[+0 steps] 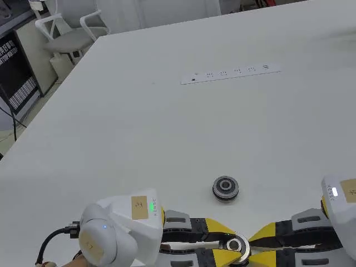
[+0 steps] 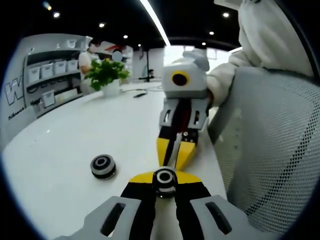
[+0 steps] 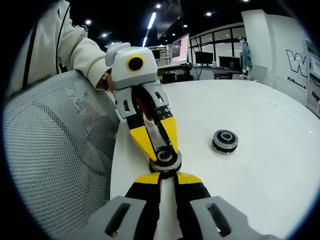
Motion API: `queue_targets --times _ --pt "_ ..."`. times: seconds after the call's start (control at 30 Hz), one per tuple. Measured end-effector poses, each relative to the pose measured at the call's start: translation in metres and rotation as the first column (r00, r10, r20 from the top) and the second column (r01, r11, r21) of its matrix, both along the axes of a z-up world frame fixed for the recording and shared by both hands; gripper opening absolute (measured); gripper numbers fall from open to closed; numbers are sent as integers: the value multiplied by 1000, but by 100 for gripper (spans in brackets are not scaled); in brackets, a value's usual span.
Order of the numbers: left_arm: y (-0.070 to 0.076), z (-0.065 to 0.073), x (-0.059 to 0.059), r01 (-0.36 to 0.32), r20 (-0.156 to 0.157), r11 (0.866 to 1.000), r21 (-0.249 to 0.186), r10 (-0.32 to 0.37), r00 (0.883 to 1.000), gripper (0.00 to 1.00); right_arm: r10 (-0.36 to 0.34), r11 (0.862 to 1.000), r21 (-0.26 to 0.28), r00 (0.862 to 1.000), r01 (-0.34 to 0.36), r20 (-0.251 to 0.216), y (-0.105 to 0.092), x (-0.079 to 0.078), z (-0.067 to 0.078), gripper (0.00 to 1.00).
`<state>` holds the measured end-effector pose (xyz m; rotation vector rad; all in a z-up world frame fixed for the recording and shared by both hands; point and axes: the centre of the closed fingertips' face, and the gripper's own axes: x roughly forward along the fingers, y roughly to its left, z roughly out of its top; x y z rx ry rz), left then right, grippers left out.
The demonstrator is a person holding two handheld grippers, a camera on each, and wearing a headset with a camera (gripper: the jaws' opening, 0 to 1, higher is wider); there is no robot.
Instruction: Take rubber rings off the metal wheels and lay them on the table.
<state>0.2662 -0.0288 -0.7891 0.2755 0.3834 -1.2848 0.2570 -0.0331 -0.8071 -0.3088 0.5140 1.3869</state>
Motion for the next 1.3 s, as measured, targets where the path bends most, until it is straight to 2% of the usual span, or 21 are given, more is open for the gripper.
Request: queue_targets --times 0.37,0.53,0.67,0.73,0.77,0.9,1.0,1.07,1.13,1.2,1.3 --pt "-1 -1 0 -1 2 1000 -3 1 1000 14 -11 1000 -24 1000 12 26 -2 4 0 0" --pt "-1 -1 0 -1 6 1000 -3 1 1000 14 -53 998 -20 998 54 23 -5 11 2 0" --pt "-1 -1 1 -3 8 1000 -3 3 1000 14 -80 997 -16 997 81 3 -6 16 3 0" --pt "-1 -1 0 -3 10 1000 -3 3 1000 14 -97 995 -6 995 97 -27 -6 16 4 0" --pt "-1 -1 0 -2 10 1000 -2 2 1000 14 -119 993 5 991 119 -69 -6 17 5 0" --pt "-1 -1 0 -3 13 1000 -3 3 1000 14 -171 984 27 972 178 -163 -7 20 5 0" --pt "-2 -1 0 -3 13 1000 -6 3 1000 14 -197 976 48 952 214 -233 -7 21 6 0" --pt "-2 -1 0 -4 11 1000 -13 4 1000 14 -217 965 75 929 250 -301 -7 22 7 0" --pt "-2 -1 0 -5 12 1000 -23 6 1000 14 -225 957 94 910 273 -349 -7 23 8 0" --pt "-2 -1 0 -7 12 999 -33 8 1000 14 -235 945 113 881 306 -411 -9 26 7 0" --pt "-2 -1 0 -9 14 999 -44 9 1000 14 -239 933 131 851 334 -468 -8 26 9 0"
